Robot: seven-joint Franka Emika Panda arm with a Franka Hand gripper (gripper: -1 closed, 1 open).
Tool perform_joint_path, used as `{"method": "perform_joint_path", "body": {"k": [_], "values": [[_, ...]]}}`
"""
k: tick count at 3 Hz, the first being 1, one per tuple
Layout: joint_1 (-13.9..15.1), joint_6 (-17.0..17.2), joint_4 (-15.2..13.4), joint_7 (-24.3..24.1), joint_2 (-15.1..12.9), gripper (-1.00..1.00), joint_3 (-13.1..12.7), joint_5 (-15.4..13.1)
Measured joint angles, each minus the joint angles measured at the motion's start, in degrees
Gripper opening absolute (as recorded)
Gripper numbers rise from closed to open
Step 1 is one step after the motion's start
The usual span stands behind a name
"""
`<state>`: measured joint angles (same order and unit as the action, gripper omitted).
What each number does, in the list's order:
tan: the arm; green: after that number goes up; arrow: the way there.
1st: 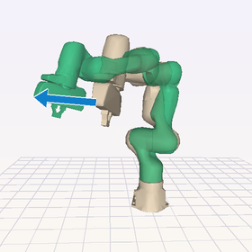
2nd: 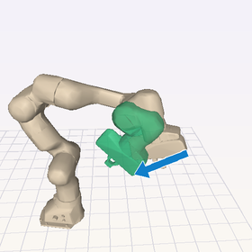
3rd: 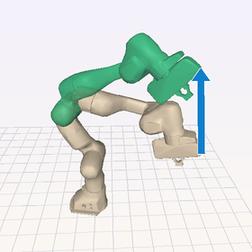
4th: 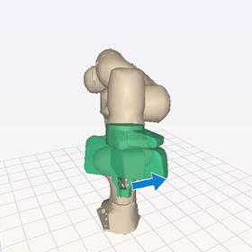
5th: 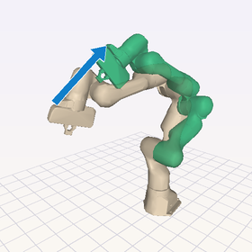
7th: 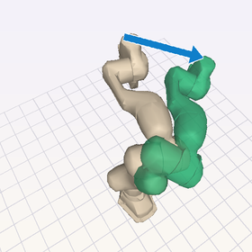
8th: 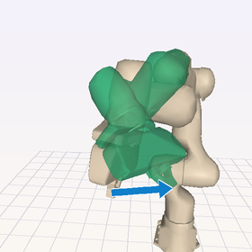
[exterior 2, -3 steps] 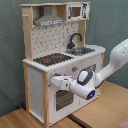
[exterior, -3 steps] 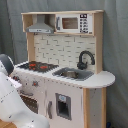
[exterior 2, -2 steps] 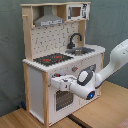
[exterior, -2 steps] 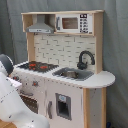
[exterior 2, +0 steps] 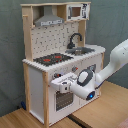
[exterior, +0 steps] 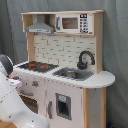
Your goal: Play with the kitchen
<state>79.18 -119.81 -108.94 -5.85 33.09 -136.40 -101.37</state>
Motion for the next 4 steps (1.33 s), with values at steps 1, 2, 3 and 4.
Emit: {"method": "perform_joint_path", "body": {"k": [1, 2, 3, 4], "values": [[0.01, 0.01, -0.01, 1.79, 0.0, -1.0, 0.0, 0.13], [0.04, 0.01, -0.03, 1.78, 0.0, 1.0, 0.0, 0.17], [-0.1, -0.76, 0.48, -5.21, -1.5, 1.0, 0.02, 1.71], [-0.74, 0.16, -2.31, -6.67, -4.67, 1.0, -2.51, 4.21]]}}
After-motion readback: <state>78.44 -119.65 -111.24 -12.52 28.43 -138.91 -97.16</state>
